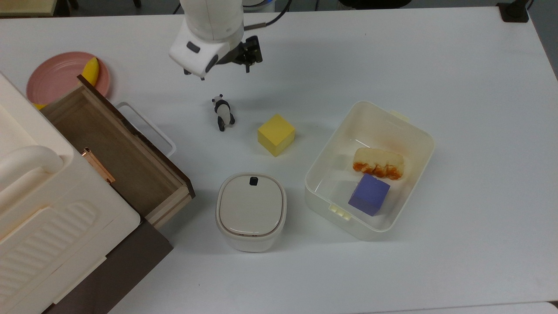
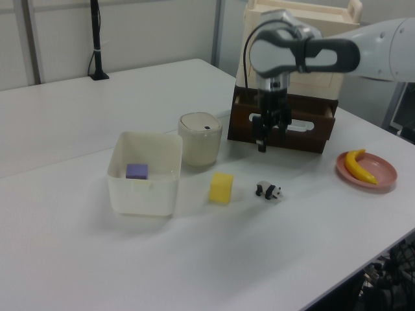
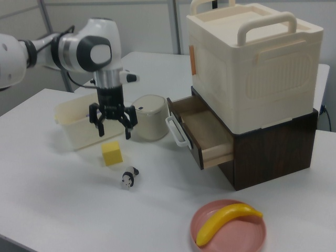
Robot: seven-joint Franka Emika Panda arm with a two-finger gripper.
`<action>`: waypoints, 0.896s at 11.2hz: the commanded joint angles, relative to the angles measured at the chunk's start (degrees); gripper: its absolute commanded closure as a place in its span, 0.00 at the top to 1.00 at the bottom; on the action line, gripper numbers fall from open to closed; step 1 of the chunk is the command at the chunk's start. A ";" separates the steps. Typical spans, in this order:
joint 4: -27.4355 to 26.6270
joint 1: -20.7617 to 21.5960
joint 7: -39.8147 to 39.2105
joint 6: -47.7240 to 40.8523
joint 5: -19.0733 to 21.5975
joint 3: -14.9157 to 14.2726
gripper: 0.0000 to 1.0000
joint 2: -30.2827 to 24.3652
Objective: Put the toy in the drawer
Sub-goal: 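Lower the gripper onto the panda toy and close on it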
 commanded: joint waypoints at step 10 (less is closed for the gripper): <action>-13.45 1.30 -1.05 18.67 -8.18 -0.88 0.73 5.33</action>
